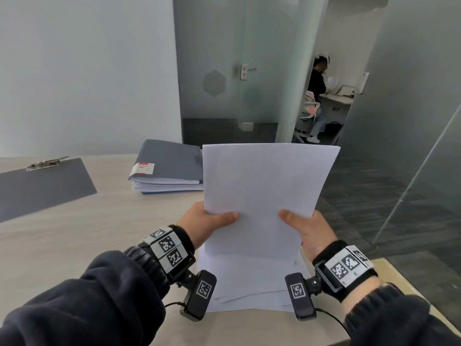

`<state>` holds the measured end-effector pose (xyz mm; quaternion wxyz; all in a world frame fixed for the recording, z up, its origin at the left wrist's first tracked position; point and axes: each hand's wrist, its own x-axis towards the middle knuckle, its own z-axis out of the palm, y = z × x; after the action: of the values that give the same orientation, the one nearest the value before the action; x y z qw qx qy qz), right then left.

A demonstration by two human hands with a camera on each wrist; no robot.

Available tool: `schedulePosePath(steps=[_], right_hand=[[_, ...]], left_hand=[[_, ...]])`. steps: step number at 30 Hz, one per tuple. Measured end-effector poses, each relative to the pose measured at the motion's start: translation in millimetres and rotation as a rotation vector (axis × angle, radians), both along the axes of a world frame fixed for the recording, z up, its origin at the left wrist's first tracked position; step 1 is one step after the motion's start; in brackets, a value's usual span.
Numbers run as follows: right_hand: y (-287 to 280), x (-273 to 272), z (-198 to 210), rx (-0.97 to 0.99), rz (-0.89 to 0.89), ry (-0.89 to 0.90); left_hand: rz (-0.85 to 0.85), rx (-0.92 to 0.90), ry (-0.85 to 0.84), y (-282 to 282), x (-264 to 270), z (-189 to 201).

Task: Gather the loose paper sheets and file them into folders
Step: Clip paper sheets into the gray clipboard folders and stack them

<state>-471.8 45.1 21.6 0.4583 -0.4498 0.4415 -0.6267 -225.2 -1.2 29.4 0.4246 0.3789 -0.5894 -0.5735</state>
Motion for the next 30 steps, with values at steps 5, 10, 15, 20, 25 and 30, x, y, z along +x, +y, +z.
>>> schedulePosePath(steps=[5,10,15,20,25,30], right_hand=[[1.6,-2.8,8.4,-0.01,-0.001,-0.026],[7.1,-4.3,-0.1,0.105,0.015,0.031],[3.9,4.1,1.7,0.166,0.086,0.211],[-17.3,46.6,5.9,0.23,0.164,0.482],[-47.6,123.2,0.2,0.182,0.132,0.458],[-80.3,199.5,-10.7,0.26,0.157,0.262]], left_hand=[[-0.003,-0.018,-0.014,-3.2,-6.0,8.5],[-0.065,-0.026,-0.389,-6.8,1.3,-9.8],[0.061,0.026,-0.28,-10.8,17.2,-9.1],[0.239,0.136,-0.06,-22.7,66.0,-3.5],[0.374,0.14,-0.024,-22.9,143.4,1.7],[0.546,0.05,-0.363,-30.4,238.3,1.0]])
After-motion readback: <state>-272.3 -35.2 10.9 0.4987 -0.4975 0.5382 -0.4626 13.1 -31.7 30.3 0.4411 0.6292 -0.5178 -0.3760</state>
